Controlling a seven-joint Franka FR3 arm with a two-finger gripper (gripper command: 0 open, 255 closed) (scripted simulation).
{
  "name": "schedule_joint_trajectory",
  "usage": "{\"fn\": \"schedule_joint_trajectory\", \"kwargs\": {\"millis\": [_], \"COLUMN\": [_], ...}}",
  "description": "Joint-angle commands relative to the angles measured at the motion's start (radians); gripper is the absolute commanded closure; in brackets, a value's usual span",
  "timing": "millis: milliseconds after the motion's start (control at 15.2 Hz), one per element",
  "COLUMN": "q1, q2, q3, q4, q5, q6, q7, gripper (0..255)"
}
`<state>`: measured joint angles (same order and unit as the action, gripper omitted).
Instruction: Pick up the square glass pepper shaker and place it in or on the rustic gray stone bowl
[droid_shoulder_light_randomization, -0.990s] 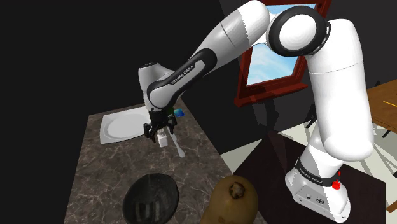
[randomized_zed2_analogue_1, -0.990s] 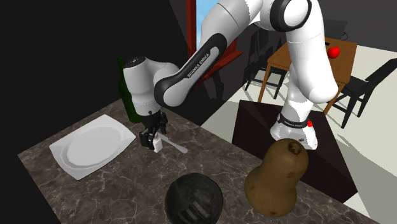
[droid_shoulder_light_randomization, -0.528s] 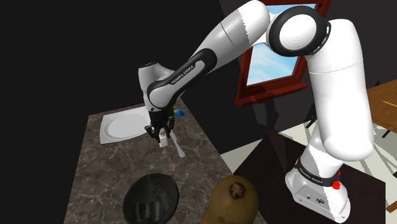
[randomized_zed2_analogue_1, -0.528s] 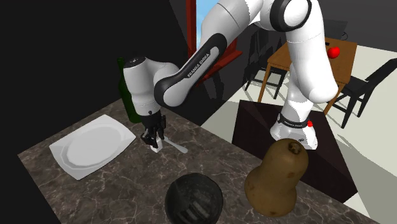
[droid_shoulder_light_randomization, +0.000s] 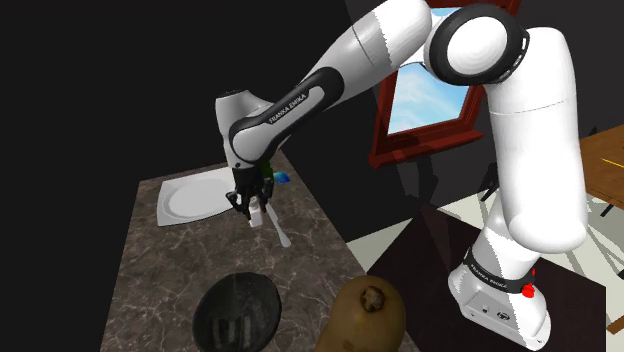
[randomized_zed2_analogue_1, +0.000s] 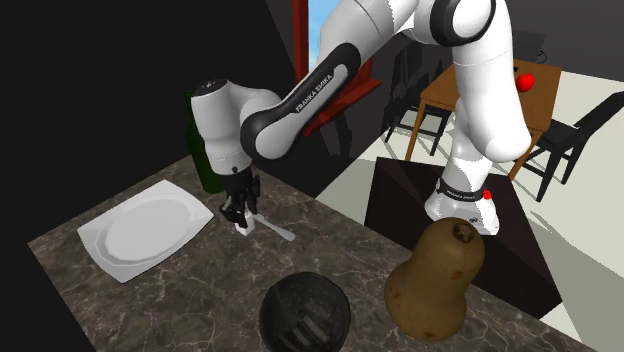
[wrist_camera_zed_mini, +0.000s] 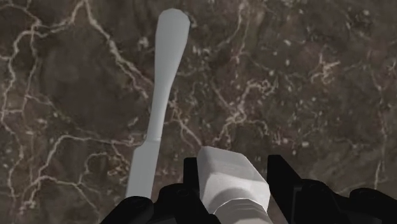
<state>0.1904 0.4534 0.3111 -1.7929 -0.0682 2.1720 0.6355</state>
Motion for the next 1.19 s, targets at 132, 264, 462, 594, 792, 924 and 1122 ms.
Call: {"fn": "schedule_joint_trajectory", "kwargs": {"millis": [132,264,462,594,792,924,1122], "q1": [-0.004,-0.006,-0.008,-0.009,-0.011,-0.012,-0.013], "q2": [-0.026,-0.039,-0.058,-0.069,-0.085,-0.095,-0.108], "q3": [0.004,0.007,0.01,0.012,0.014,0.015,0.017], "q4": [0.019,0.028,0.044,0.056,0.075,0.089,0.112], "q5": [0.009,0.013,0.019,0.023,0.028,0.031,0.035], "q6": [-0.045,-0.067,-0.1,-0.123,-0.157,-0.18,-0.216], "q7": [-0.004,-0.006,-0.008,-0.009,-0.01,-0.011,-0.012], "gripper": [255,255,255,255,255,255,255]}}
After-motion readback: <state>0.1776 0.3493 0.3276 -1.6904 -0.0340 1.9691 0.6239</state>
